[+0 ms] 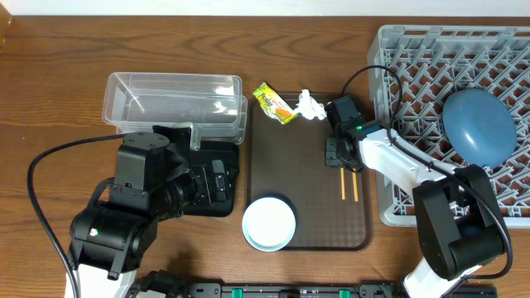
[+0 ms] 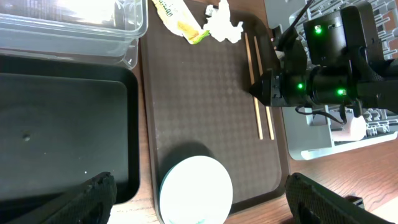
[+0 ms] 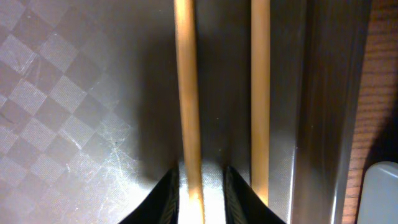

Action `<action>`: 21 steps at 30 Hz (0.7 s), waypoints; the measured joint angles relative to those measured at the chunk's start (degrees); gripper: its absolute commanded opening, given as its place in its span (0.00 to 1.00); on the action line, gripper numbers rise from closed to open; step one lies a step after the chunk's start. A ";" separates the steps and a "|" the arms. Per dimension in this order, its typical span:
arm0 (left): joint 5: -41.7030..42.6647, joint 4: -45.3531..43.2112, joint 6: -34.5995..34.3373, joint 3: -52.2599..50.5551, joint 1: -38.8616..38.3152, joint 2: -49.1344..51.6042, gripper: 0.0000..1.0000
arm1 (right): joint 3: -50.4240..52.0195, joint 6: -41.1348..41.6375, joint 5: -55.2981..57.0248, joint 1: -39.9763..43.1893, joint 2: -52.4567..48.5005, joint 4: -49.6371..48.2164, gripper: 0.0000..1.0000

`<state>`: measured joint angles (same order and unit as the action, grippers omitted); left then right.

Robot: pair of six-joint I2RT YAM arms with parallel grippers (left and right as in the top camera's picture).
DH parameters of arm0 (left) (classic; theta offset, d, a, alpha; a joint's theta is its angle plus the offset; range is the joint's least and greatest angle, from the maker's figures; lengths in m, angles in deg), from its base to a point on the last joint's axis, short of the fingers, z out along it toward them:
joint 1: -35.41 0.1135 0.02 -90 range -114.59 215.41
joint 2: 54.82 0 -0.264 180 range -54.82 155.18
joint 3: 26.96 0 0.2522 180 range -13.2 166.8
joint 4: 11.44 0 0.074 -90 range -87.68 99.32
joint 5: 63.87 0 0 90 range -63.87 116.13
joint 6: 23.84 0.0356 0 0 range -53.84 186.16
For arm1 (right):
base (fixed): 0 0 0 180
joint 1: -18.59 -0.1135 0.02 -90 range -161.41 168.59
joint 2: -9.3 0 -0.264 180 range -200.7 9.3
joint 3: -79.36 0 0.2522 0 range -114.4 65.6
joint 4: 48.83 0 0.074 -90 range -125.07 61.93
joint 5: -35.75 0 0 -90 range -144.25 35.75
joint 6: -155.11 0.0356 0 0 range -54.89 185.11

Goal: Sort waste into correct bins and load items into the dishwasher rack
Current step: 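Grasp one wooden chopstick on the tray with the right gripper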

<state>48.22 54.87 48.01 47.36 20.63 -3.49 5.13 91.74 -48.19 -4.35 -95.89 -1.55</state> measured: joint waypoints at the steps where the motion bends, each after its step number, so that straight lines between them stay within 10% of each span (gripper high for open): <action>1: 0.00 0.00 0.02 0.00 0.00 0.00 0.89 | -0.20 -0.02 0.02 0.00 -0.13 0.24 0.12; 12: 0.00 0.00 0.02 0.00 0.00 0.00 0.89 | -0.11 -0.11 -1.29 0.02 2.82 6.56 0.01; 21: 0.00 0.00 0.00 0.00 0.00 0.00 0.89 | 0.07 -6.78 0.96 3.34 28.13 5.20 0.01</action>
<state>48.22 54.87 48.01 47.36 20.63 -3.49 5.20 84.97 -47.23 -1.01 -67.76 3.65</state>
